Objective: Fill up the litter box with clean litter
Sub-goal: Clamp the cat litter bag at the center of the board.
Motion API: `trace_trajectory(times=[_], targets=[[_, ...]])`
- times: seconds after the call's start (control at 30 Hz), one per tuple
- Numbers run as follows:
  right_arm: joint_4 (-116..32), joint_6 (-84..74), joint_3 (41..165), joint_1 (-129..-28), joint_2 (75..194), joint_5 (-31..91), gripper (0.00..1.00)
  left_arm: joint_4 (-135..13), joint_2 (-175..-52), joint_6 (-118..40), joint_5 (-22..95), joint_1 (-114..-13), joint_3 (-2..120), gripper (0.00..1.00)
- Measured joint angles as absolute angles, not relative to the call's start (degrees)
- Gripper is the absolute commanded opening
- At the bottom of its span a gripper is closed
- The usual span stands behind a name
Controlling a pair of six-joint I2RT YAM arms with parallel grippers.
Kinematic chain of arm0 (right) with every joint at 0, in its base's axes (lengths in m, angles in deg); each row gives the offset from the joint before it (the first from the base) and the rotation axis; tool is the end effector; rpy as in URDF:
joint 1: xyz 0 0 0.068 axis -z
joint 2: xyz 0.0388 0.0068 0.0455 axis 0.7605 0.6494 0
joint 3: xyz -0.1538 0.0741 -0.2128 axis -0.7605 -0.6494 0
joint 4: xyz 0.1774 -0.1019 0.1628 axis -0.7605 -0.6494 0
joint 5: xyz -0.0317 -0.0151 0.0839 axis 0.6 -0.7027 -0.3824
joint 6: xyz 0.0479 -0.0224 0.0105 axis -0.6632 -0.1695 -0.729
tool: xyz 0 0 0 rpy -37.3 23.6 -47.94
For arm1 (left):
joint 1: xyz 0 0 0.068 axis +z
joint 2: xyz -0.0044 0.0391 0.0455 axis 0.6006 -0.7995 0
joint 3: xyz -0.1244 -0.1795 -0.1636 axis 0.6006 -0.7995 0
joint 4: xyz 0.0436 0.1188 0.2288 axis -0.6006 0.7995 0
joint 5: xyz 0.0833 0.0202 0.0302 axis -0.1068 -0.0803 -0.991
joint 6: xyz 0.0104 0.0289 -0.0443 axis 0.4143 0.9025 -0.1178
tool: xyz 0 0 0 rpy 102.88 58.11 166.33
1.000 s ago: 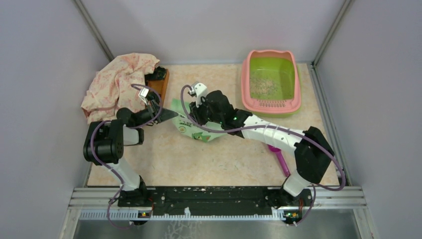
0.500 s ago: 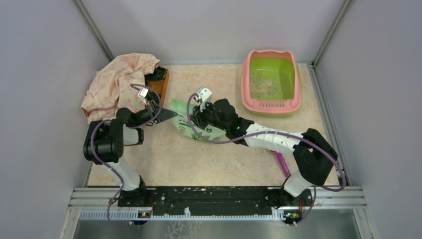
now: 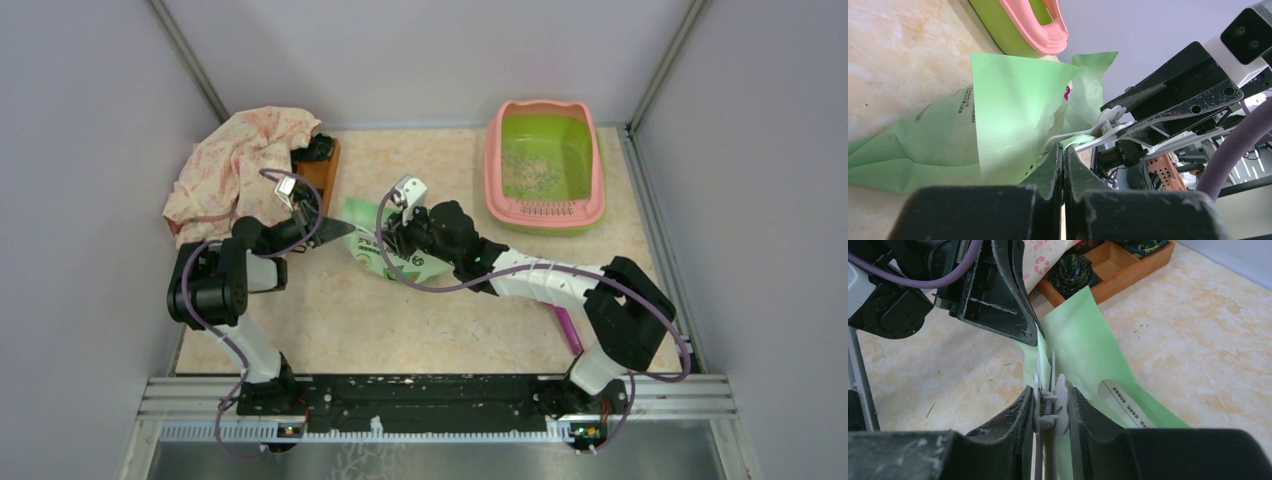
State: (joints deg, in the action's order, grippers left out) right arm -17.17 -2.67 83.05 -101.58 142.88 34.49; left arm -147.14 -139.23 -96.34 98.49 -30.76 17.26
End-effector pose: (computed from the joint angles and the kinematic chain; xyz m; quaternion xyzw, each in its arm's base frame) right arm 0.2208 0.2867 0.2747 -0.3254 0.6902 0.3261 0.5580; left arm 0.2920 -0.0022 0.1873 0.0744 0.6661 -0.6334 0.3867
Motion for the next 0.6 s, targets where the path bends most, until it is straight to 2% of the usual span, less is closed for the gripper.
trace_trajectory(times=[0.6], targets=[[-12.1,-2.8,82.7,-101.6,145.3,35.7,0.00,-147.1,-139.7,-96.2,97.0,-29.8,17.3,0.00]])
